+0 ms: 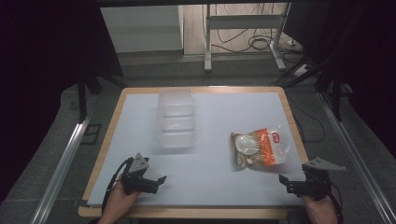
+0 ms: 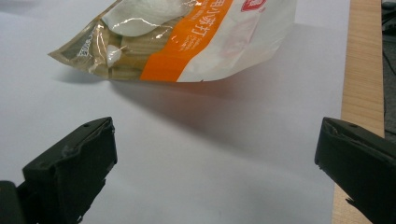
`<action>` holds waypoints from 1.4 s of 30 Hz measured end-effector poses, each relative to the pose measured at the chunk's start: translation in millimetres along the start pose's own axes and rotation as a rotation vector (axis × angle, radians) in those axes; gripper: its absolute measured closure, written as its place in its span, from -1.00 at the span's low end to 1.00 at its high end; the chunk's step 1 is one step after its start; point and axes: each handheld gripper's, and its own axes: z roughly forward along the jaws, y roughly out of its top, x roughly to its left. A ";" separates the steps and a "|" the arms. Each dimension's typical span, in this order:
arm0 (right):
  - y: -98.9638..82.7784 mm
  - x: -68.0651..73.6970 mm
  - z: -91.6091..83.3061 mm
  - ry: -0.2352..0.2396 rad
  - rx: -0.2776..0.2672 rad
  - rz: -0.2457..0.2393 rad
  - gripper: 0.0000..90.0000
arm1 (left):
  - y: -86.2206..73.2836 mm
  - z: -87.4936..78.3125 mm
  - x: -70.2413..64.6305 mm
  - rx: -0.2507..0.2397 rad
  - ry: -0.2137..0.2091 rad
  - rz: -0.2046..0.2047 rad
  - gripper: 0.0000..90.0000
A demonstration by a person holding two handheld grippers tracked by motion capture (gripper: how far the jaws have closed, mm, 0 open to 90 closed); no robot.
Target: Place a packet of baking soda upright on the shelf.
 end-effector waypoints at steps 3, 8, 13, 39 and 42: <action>-0.4 1.0 0.5 -0.008 -0.005 -0.022 -1.00 | 0.0 -0.4 -0.5 0.000 0.001 0.003 -0.93; -1.0 0.9 5.0 -0.017 0.029 -0.071 -1.00 | 0.3 1.0 -1.1 0.011 -0.002 0.010 -0.92; -0.7 -1.1 3.6 0.000 0.002 -0.054 -1.00 | 0.4 1.6 -1.6 0.011 -0.004 0.010 -0.92; 8.7 1.6 6.5 -0.003 0.000 -0.078 -1.00 | 0.4 4.7 -3.3 0.027 -0.022 0.027 -0.91; 12.4 1.3 7.5 -0.002 -0.024 -0.083 -1.00 | 0.5 5.7 -4.5 0.032 -0.023 0.032 -0.91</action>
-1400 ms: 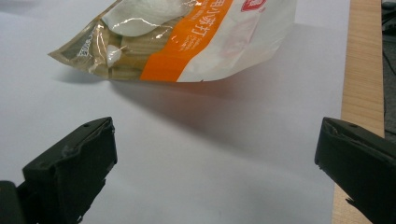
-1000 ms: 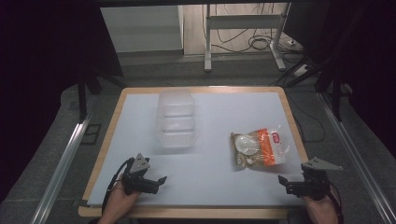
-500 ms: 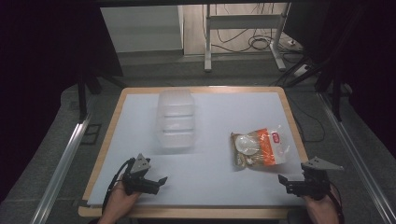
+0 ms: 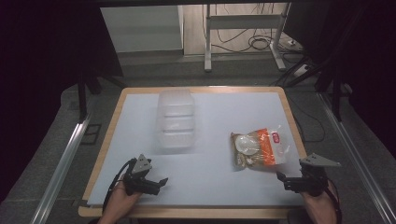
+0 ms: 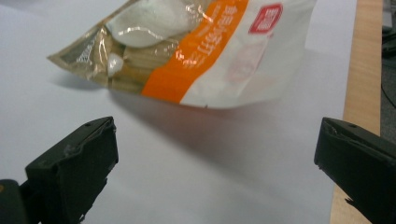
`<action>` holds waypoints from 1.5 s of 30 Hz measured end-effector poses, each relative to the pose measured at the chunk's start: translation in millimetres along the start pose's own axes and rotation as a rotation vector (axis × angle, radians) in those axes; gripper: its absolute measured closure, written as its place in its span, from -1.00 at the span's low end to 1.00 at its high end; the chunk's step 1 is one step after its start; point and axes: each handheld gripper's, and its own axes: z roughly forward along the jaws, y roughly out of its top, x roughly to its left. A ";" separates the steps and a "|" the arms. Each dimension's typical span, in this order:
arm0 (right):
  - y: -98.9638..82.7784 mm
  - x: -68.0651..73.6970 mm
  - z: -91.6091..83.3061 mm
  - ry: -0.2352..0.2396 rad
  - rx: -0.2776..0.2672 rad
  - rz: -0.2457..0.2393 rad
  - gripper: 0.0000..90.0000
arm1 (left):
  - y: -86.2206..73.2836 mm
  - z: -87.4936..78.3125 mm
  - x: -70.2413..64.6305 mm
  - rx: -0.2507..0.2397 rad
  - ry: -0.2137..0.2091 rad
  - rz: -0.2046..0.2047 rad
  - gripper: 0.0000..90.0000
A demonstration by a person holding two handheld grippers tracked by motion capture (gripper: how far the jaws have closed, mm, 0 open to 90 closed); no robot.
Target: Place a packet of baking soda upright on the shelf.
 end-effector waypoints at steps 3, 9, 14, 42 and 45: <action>3.1 -0.5 2.0 -0.003 0.001 -0.008 -0.98 | 0.0 0.5 -0.3 0.000 -0.001 0.002 -0.91; 6.0 -2.5 8.8 0.005 0.020 0.020 -0.97 | 0.0 0.4 0.1 -0.001 0.000 0.000 -0.91; 12.2 -3.4 13.4 -0.010 0.016 0.030 -0.95 | 0.3 1.3 0.0 0.003 -0.001 0.002 -0.91; 48.6 -33.1 52.2 0.062 0.084 0.080 -0.65 | 0.2 3.5 -1.5 0.025 0.010 0.008 -0.90; 51.1 -35.1 58.1 0.082 0.093 0.107 -0.59 | 0.2 3.9 -1.3 0.027 0.010 0.011 -0.90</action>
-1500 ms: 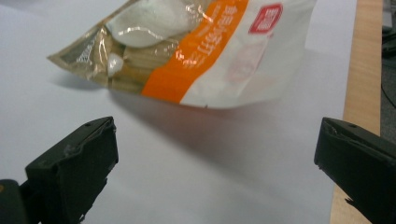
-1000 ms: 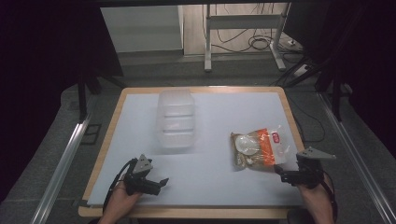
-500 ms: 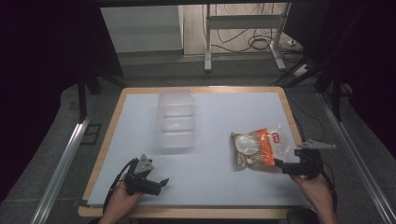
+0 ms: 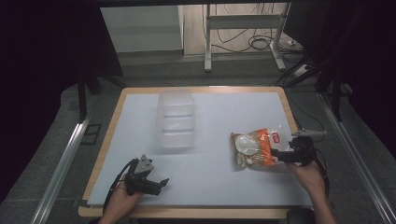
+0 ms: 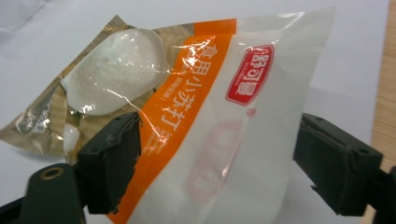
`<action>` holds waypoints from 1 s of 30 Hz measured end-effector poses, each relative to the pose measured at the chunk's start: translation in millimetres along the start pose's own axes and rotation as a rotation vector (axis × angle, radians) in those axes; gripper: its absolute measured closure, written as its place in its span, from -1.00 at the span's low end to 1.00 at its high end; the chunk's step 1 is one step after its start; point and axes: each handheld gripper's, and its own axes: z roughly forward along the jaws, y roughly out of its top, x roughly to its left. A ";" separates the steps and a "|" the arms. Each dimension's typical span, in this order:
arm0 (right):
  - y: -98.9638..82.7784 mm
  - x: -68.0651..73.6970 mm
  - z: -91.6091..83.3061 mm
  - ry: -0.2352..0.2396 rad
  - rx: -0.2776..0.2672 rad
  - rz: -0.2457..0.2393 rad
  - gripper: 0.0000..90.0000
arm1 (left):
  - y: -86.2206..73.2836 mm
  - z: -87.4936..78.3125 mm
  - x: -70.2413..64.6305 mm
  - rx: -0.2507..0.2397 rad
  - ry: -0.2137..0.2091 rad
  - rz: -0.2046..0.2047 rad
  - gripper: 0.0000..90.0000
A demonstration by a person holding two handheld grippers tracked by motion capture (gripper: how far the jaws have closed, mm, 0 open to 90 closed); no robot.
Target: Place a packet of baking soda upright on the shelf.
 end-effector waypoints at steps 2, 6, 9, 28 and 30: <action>0.9 -0.8 1.6 0.012 -0.002 0.006 -0.56 | 0.0 0.1 -0.1 0.000 0.000 0.001 -0.90; 4.9 -0.2 6.8 0.045 0.012 0.025 -0.43 | 0.0 0.4 -0.5 0.002 -0.001 0.003 -0.90; 8.6 1.1 13.4 0.065 0.046 0.031 -0.30 | 0.0 0.6 -0.7 0.005 0.000 0.006 -0.90; 16.7 12.0 23.2 0.128 0.098 -0.034 0.97 | -0.1 0.8 -1.5 0.009 0.005 0.010 -0.90; 17.7 13.4 21.1 0.133 0.088 -0.032 0.98 | -0.1 0.8 -1.5 0.010 0.005 0.009 -0.90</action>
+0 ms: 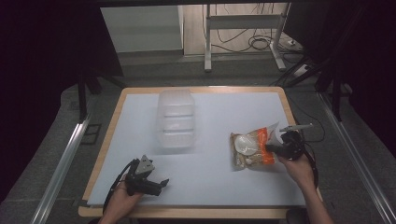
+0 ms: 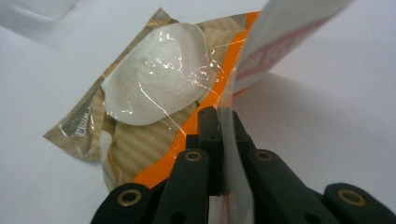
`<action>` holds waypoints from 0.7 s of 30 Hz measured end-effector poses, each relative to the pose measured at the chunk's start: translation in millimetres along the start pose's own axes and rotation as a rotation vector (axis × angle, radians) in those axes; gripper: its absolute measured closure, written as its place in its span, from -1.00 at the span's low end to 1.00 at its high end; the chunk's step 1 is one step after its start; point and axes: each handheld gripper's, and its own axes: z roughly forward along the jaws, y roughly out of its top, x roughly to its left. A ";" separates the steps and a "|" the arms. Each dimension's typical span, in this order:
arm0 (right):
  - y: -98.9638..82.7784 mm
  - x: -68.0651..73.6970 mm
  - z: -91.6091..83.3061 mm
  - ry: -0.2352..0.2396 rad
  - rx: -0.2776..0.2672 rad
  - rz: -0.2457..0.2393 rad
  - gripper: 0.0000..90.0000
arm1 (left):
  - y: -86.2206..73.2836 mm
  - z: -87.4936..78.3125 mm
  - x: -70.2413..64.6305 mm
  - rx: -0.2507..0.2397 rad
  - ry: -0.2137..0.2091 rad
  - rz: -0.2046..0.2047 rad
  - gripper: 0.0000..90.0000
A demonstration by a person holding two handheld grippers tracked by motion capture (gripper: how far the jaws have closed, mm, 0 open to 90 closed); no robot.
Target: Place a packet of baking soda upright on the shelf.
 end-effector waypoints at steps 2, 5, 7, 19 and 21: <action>1.3 2.9 -1.6 -0.006 -0.003 -0.013 0.98 | 0.0 0.1 -0.1 0.001 0.000 0.000 -0.90; 3.4 4.7 -5.2 0.008 -0.021 -0.008 0.98 | 0.0 0.1 -0.3 0.001 0.001 0.001 -0.90; 5.6 7.5 -6.9 0.007 -0.031 -0.015 0.98 | -0.1 0.1 -0.2 0.002 0.002 0.000 -0.90; 27.7 30.4 -17.4 0.058 -0.086 -0.084 0.98 | -0.4 -0.7 -0.3 -0.001 0.009 -0.001 -0.90; 32.3 34.3 -17.9 0.068 -0.091 -0.098 0.98 | -0.4 -1.6 0.4 -0.008 0.007 -0.005 -0.90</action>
